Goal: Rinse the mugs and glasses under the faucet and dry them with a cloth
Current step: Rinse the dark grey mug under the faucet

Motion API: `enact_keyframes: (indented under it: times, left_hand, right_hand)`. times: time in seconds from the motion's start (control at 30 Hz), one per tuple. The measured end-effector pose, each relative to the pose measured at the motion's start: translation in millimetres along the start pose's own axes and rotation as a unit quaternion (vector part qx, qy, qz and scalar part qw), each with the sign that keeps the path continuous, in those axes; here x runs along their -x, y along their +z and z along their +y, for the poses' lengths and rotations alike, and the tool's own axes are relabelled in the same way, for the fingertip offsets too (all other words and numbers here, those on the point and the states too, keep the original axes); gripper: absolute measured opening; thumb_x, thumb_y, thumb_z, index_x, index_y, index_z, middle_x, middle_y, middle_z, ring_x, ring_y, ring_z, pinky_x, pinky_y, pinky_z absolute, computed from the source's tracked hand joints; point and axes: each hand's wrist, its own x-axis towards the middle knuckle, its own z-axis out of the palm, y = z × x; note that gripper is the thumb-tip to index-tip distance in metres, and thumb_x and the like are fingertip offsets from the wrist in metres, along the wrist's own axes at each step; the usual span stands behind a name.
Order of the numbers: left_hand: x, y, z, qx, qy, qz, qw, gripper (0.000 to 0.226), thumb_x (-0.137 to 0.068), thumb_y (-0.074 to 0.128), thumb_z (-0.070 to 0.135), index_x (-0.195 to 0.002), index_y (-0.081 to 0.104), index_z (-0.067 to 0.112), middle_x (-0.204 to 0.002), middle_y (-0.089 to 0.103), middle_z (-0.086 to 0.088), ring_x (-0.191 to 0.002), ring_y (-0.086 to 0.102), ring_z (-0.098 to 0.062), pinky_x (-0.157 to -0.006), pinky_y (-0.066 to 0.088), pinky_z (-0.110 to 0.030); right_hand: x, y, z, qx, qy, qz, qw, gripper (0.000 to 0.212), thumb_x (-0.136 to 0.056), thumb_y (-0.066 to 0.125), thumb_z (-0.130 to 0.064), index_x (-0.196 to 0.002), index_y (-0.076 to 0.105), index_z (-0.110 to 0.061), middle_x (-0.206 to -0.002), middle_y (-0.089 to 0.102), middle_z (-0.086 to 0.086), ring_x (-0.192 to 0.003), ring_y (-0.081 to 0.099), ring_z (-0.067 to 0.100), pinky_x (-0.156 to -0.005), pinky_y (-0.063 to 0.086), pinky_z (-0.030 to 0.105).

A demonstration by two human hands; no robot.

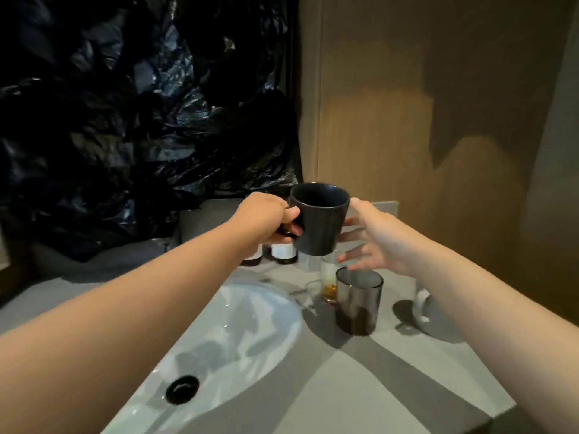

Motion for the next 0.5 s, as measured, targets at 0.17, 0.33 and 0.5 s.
enact_keyframes:
  times: [0.17, 0.33, 0.5]
  left_hand:
    - [34, -82, -80, -0.044, -0.021, 0.053, 0.997, 0.019, -0.095, 0.056, 0.007, -0.077, 0.061, 0.003, -0.073, 0.067, -0.014, -0.067, 0.063, -0.016, -0.062, 0.057, -0.021]
    - [51, -135, -150, -0.167, -0.002, 0.086, 0.982, 0.020, -0.089, 0.062, 0.007, -0.069, 0.064, 0.009, -0.072, 0.067, -0.009, -0.078, 0.065, -0.025, -0.078, 0.057, -0.033]
    - [57, -151, -181, -0.326, 0.064, 0.056, 0.941, 0.031, -0.086, 0.066, 0.017, -0.062, 0.055, 0.032, -0.069, 0.055, 0.003, -0.071, 0.054, -0.020, -0.066, 0.044, -0.031]
  right_hand:
    - [-11, 92, 23, -0.020, 0.113, -0.144, 0.983, 0.072, -0.088, 0.027, -0.071, -0.135, 0.040, -0.017, -0.132, 0.051, 0.015, -0.089, 0.070, 0.037, -0.076, 0.054, 0.039]
    - [-28, 171, 46, -0.035, 0.191, -0.183, 0.964, 0.079, -0.089, 0.020, -0.071, -0.134, 0.043, -0.010, -0.126, 0.055, 0.021, -0.085, 0.070, 0.037, -0.067, 0.054, 0.033]
    - [-47, 212, 62, -0.035, 0.260, -0.168, 0.950, 0.080, -0.081, 0.030, -0.077, -0.128, 0.050, -0.015, -0.112, 0.067, 0.019, -0.082, 0.070, 0.038, -0.069, 0.053, 0.033]
